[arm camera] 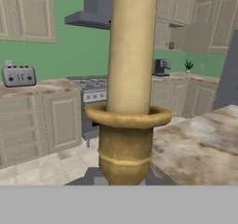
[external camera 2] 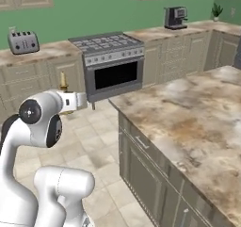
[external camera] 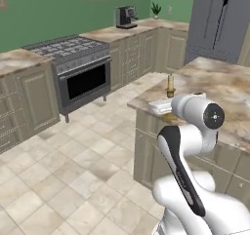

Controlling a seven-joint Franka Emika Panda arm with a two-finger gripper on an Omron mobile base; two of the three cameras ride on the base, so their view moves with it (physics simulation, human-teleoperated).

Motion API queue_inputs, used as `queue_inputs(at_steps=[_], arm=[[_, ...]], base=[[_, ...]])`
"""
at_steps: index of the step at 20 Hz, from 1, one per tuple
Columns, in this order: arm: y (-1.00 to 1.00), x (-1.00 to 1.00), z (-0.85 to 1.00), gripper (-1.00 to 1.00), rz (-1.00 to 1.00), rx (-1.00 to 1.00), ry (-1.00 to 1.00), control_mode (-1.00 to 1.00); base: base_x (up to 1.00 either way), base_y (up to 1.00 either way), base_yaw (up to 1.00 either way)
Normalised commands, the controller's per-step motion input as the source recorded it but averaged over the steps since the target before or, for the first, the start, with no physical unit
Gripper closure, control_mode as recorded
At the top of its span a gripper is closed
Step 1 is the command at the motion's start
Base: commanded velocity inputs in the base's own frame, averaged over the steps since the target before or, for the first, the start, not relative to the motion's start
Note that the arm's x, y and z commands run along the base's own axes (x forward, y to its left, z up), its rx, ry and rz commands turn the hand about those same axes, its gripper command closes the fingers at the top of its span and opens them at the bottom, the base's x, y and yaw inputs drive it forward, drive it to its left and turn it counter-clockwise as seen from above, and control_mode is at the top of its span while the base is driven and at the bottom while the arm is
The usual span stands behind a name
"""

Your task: Pick the jar and candle from the dining table and place them in the open cabinet. Close the cabinet after placing the objects.

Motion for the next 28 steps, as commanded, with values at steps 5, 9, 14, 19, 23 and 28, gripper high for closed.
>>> queue_inputs(at_steps=[5, 9, 14, 19, 23, 28], arm=[[0.00, 0.00, 0.00, 1.00, 0.00, 0.00, 0.00, 1.00], [0.00, 0.00, 0.00, 1.00, 0.00, 0.00, 0.00, 1.00], [0.00, 0.00, 0.00, 1.00, 0.00, 0.00, 0.00, 1.00], [0.00, 0.00, 0.00, 1.00, 0.00, 0.00, 0.00, 1.00], [0.00, 0.00, 0.00, 1.00, 0.00, 0.00, 0.00, 1.00], [0.00, 0.00, 0.00, 1.00, 0.00, 0.00, 0.00, 1.00]], base=[[0.16, 0.34, 0.50], [0.59, 0.79, 0.20], [0.95, 1.00, 0.00], [1.00, 0.84, -0.07], [1.00, 0.59, -0.27], [0.90, 0.57, -0.49]])
